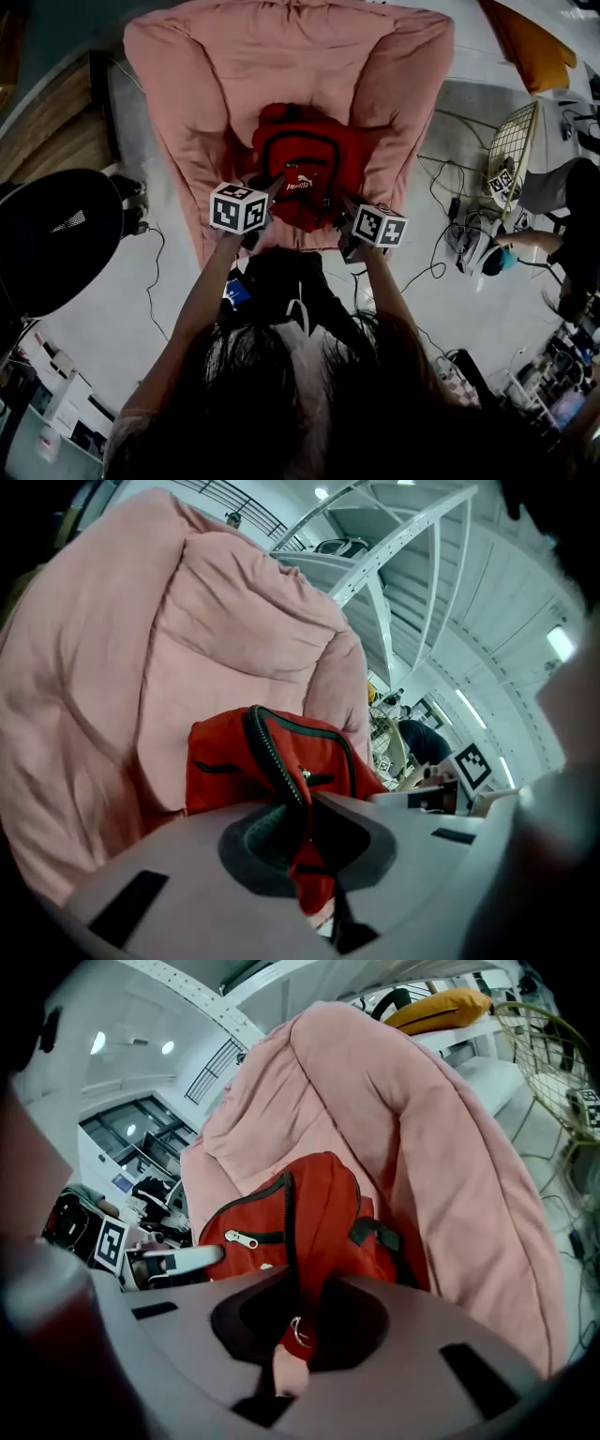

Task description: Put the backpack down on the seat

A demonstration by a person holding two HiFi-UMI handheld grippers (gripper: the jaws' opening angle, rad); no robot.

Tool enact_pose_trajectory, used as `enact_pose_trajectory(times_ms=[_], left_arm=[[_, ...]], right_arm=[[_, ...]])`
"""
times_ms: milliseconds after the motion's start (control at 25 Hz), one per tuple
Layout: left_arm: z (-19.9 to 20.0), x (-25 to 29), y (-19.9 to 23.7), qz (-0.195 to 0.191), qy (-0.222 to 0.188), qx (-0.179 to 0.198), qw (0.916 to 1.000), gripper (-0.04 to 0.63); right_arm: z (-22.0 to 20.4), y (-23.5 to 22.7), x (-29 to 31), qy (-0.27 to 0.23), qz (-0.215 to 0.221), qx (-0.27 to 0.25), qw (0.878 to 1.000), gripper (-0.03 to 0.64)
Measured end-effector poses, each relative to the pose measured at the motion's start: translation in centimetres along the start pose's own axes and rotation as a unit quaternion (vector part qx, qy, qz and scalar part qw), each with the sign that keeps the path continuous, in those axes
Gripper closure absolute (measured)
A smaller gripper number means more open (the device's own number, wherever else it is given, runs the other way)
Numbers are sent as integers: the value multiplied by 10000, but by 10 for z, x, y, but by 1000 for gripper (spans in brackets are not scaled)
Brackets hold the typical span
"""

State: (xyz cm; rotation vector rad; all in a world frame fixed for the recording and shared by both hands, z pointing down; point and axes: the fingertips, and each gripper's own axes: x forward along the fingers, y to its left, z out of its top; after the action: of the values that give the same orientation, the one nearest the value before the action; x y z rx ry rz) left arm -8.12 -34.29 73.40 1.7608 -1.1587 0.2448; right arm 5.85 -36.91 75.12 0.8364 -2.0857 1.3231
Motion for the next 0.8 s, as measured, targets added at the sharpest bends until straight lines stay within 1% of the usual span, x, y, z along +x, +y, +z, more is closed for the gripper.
enact_pose_trajectory(times_ms=[120, 200, 280, 400, 440, 560, 640, 720, 800], left_arm=[[-5, 11, 28, 208, 68, -145, 9997, 558], [-9, 17, 48, 403, 113, -198, 9989, 558], [-11, 20, 71, 705, 148, -84, 9974, 558], [-19, 25, 105, 1198, 275, 190, 9922, 557], [-23, 28, 113, 1277, 305, 190, 9912, 557], [-29, 38, 122, 1367, 284, 0, 9902, 557], [-29, 42, 123, 1439, 243, -22, 9893, 555], [-28, 41, 125, 1537, 204, 41, 9879, 546], [-27, 36, 127, 1625, 130, 42, 9866, 492]], right_arm=[[-5, -10, 16, 201, -100, -152, 9996, 580], [-8, -20, 26, 364, -253, -252, 9987, 580], [-8, -31, 36, 508, -411, -246, 9976, 580], [-14, -44, 53, 664, -509, -59, 9965, 580], [-17, -48, 57, 702, -556, -31, 9960, 580], [-21, -53, 61, 764, -677, -122, 9947, 578], [-20, -52, 60, 747, -733, -376, 9938, 578], [-18, -48, 57, 789, -810, -820, 9902, 577], [-18, -44, 55, 901, -841, -1183, 9853, 563]])
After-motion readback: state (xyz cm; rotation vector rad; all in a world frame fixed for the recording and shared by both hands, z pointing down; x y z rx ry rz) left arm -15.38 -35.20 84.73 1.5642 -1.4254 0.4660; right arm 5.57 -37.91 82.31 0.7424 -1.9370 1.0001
